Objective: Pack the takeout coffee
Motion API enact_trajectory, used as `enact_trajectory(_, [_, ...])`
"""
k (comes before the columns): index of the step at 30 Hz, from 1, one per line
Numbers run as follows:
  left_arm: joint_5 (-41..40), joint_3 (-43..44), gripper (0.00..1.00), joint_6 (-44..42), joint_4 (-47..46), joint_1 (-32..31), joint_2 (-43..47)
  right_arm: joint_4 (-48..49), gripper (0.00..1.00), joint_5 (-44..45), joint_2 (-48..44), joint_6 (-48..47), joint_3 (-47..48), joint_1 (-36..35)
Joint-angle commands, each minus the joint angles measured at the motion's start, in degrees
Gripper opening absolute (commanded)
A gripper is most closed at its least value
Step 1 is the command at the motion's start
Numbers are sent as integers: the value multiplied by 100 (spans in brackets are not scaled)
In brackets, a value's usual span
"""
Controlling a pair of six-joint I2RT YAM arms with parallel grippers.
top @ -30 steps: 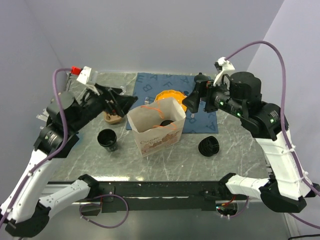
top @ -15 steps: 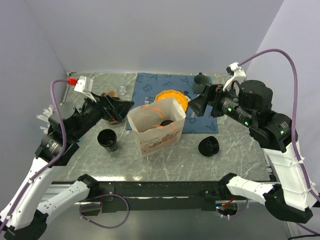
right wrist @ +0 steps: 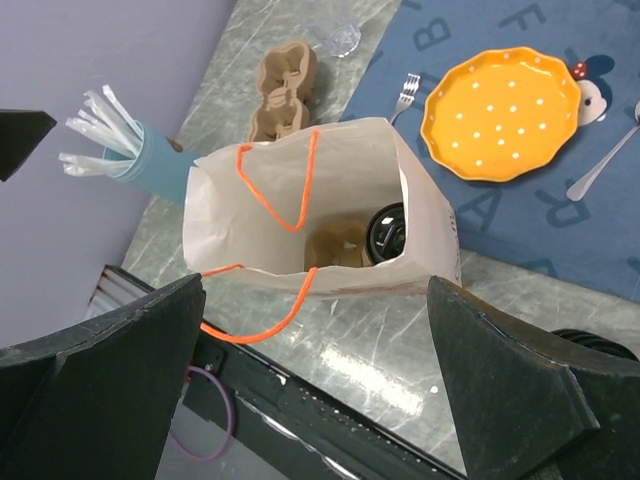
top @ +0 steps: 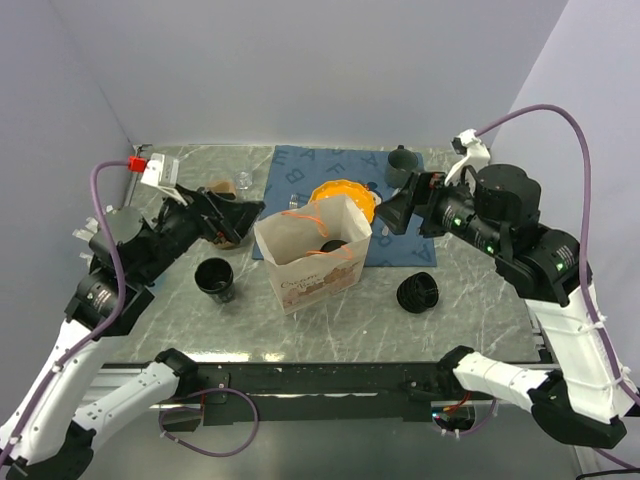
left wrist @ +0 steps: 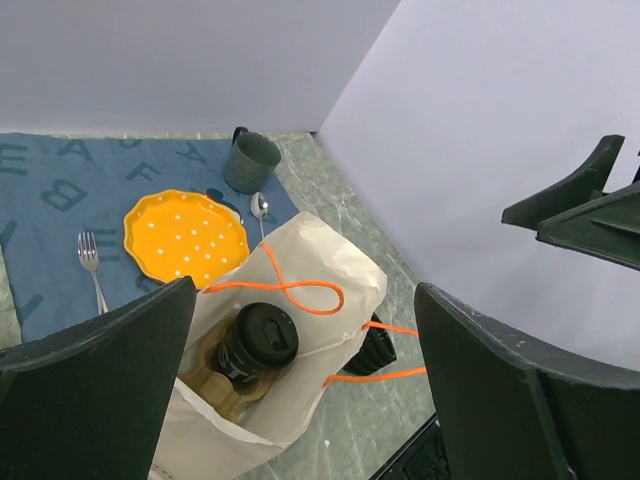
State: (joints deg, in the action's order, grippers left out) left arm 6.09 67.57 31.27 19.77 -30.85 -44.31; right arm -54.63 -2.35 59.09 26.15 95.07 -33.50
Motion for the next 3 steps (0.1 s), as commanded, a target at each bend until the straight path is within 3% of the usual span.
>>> enact_trajectory(1, [-81,257,97,20,0,-26,81,234,100,24,-126,109,-32,1])
enact_trajectory(3, [-64,248,97,29,1,-26,107,225,100,24,-152,127,-84,1])
